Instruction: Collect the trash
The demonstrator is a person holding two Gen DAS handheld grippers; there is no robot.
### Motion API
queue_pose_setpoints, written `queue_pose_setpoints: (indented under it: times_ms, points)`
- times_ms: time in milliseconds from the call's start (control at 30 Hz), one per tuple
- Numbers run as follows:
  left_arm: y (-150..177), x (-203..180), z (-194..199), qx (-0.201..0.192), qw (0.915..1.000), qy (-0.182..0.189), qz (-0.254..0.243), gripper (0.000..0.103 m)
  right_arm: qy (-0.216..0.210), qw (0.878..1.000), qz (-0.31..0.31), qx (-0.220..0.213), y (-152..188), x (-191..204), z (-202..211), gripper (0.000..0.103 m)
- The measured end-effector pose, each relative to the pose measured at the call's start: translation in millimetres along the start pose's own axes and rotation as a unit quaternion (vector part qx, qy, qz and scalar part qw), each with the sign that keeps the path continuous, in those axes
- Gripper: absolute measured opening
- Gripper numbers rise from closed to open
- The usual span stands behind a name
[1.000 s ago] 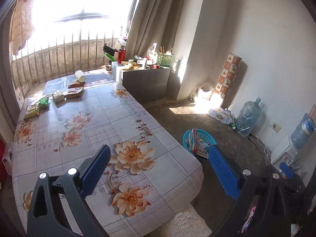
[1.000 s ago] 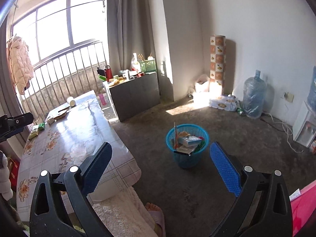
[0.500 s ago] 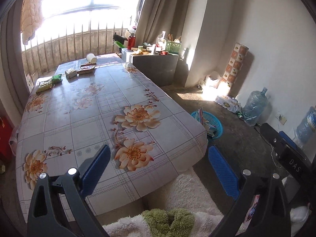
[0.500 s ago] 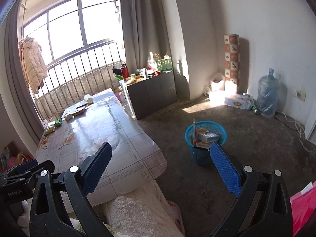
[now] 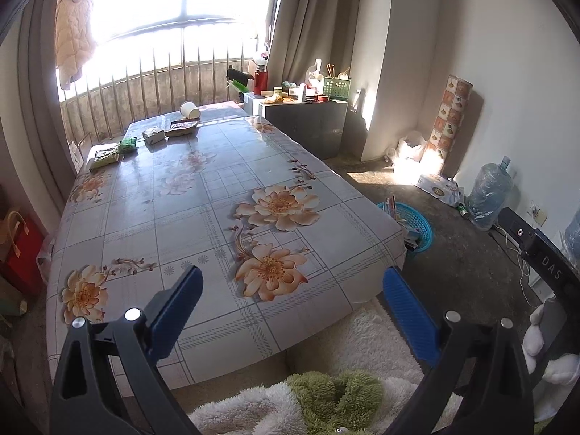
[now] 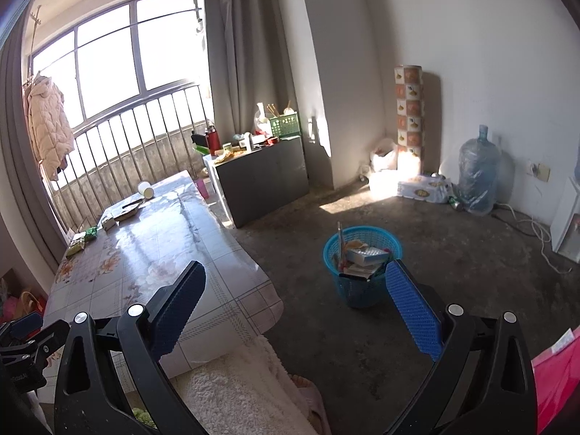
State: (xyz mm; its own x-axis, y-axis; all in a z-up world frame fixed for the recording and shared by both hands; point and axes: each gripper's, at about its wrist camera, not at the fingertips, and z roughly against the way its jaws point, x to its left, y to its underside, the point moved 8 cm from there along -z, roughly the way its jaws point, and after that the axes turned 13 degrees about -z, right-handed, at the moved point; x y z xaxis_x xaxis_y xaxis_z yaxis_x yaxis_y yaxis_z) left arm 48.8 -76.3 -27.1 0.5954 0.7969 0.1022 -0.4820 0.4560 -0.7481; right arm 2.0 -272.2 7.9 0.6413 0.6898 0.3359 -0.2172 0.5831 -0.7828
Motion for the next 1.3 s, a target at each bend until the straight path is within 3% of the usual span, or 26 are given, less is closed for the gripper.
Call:
queue_pose_setpoints:
  times_ms: [400,667,833,1000,1300]
  points:
    - [5.9,2.7,-37.6,0.059,0.9982,-0.009,0.000,0.097,0.008,1.000,0.012,0.001,-1.6,-2.1,-5.1,0.096]
    - [-39.0,15.4,-48.3,0.016,0.9988,-0.034,0.031,0.097,0.019,0.998,0.052,0.006,-12.0,2.5,-9.3,0.096]
    - [-50.9,12.2,-54.0,0.030,0.9965,-0.054,0.057,0.097,0.045,0.993,0.084,0.063,-2.8,3.0,-24.6,0.096]
    - [-27.9,6.4,-61.9,0.079,0.9927,-0.062,0.066,0.097,0.058,0.985,0.095,0.131,22.9,-2.6,-40.3,0.095]
    - [-10.2,13.7,-63.8,0.109,0.9889,-0.074,0.068,0.097,0.075,0.974,0.139,0.160,35.7,2.0,-44.8,0.095]
